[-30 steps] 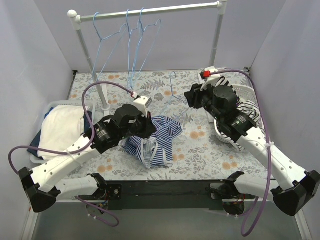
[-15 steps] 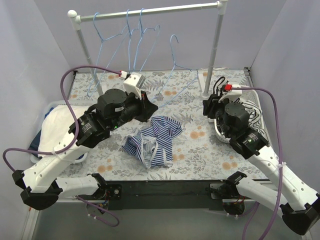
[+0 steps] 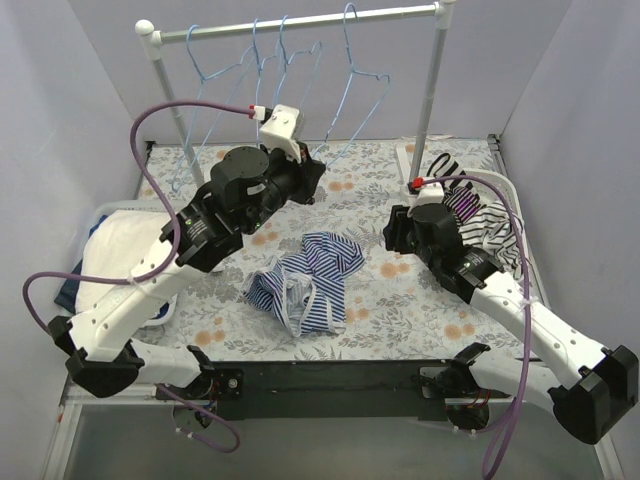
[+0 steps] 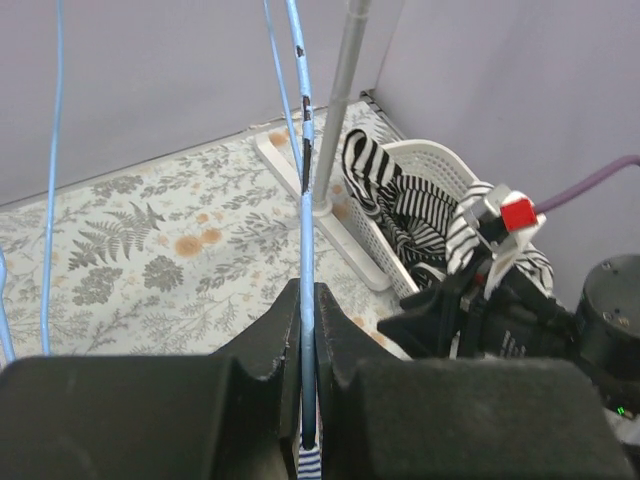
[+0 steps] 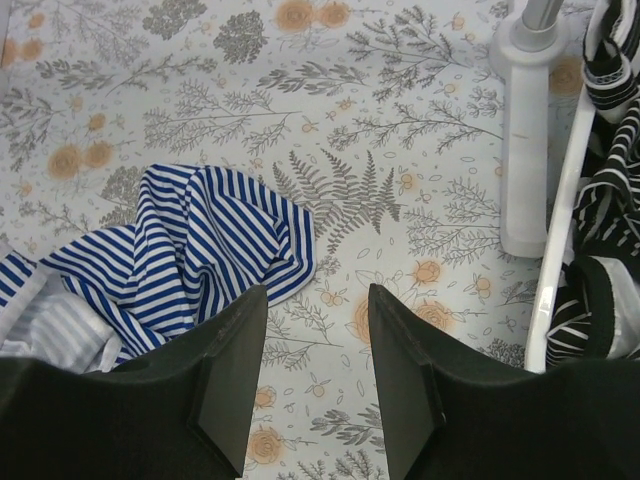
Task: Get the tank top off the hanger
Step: Place the hanger at the clothesline.
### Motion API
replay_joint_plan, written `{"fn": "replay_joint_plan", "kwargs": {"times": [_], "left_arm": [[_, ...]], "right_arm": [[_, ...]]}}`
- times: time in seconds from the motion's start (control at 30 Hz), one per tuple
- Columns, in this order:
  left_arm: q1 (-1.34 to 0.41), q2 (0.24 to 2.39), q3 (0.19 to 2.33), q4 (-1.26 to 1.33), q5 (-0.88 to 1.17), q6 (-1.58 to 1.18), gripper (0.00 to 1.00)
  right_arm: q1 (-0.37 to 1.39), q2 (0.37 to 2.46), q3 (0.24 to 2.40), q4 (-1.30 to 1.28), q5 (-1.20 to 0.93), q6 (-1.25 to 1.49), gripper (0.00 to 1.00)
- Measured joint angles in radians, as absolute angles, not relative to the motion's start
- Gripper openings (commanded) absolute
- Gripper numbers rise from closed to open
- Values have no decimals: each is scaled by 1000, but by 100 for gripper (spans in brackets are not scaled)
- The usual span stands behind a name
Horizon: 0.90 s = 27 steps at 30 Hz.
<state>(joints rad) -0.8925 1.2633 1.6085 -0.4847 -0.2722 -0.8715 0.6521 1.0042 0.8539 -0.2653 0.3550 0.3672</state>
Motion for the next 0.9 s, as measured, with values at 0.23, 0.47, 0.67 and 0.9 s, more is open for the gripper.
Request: {"fn": "replay_joint_plan", "kwargs": {"times": [0.23,0.47,0.67,0.9], "left_arm": [[-893,1383,1663,-445,-386,-841,0],[-894,1388,1643,-366,-456,-829,0],[-893,1375,1608,-339,-472,-833,0],[-893,1355,1532,-339,-472,-870,46]], "right_arm": [[652,1051,854,-267,303,375,53],[652,1055,854,-267,281,376,53],[652,1055,854,-267,270,377,54],[652,1090,853,-259,214,370,68]]}}
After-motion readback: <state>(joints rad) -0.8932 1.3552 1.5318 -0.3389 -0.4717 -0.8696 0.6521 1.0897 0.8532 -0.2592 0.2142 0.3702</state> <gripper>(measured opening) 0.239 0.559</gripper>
